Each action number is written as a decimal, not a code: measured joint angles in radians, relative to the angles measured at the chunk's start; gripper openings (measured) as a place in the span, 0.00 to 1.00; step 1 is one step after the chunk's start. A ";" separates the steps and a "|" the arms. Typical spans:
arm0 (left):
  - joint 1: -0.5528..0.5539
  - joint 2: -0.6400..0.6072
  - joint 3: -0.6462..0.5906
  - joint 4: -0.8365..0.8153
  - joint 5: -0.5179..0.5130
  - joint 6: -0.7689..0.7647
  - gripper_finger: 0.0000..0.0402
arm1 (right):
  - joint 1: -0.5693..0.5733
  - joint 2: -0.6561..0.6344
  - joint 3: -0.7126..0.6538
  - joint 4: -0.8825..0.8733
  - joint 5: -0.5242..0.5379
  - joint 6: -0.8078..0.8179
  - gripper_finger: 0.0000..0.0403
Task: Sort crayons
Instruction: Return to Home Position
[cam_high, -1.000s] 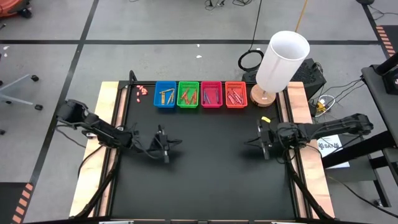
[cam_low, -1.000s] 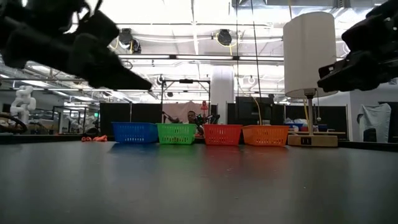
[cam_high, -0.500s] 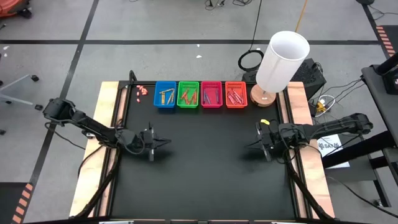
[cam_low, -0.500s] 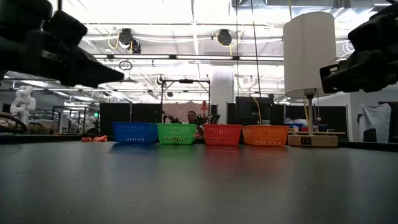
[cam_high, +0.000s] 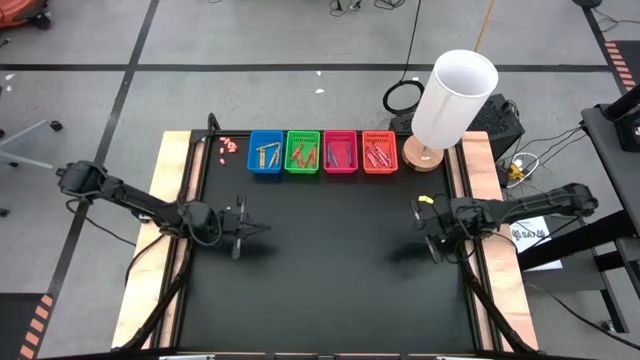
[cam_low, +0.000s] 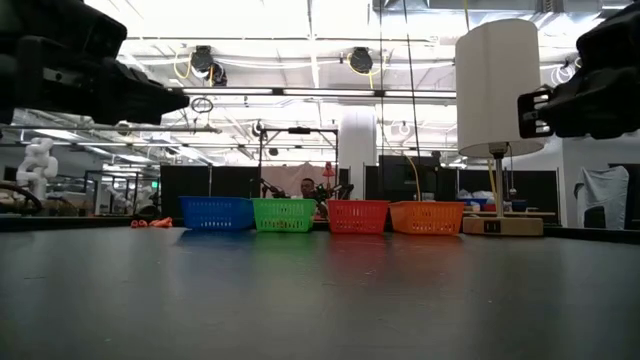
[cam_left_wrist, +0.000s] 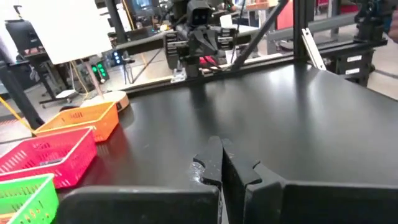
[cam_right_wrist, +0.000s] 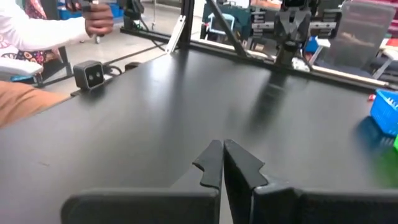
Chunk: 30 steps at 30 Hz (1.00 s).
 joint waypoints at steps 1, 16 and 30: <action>0.011 -0.015 0.000 -0.013 0.008 0.000 0.00 | 0.000 -0.008 -0.001 0.000 0.000 0.000 0.00; 0.072 -0.234 0.000 -0.178 0.032 -0.005 0.00 | -0.067 -0.193 -0.001 -0.094 0.006 0.018 0.00; 0.072 -0.442 -0.001 -0.374 -0.037 -0.021 0.00 | -0.095 -0.341 -0.002 -0.174 0.086 0.020 0.00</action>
